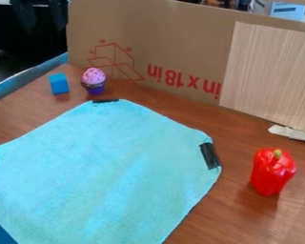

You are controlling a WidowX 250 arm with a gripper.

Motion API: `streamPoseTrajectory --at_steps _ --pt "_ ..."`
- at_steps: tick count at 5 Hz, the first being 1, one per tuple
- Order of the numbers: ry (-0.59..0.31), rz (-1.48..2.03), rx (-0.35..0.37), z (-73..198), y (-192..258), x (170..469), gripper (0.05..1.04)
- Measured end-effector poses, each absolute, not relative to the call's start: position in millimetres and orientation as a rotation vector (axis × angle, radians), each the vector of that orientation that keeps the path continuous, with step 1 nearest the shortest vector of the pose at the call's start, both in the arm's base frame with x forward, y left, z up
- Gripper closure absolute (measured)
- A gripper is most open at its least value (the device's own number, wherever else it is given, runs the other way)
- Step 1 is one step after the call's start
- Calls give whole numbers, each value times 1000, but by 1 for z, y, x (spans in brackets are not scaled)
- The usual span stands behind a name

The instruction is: Fold cloth from right to left

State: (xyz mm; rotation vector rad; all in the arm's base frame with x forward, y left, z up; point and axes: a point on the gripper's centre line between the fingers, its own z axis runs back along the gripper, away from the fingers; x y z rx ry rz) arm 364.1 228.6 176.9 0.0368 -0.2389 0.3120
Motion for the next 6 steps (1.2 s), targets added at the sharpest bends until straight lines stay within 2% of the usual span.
streamPoseTrajectory --at_steps 1,2,3,4,5,6 --pt "-200 314 18 160 229 365 83" --pt "-184 323 9 155 229 365 83" --pt "-135 491 -33 133 256 376 83" --pt "-99 593 -27 107 270 357 83" --pt "-56 610 -49 89 259 332 83" --pt "-104 567 -70 99 247 287 83"
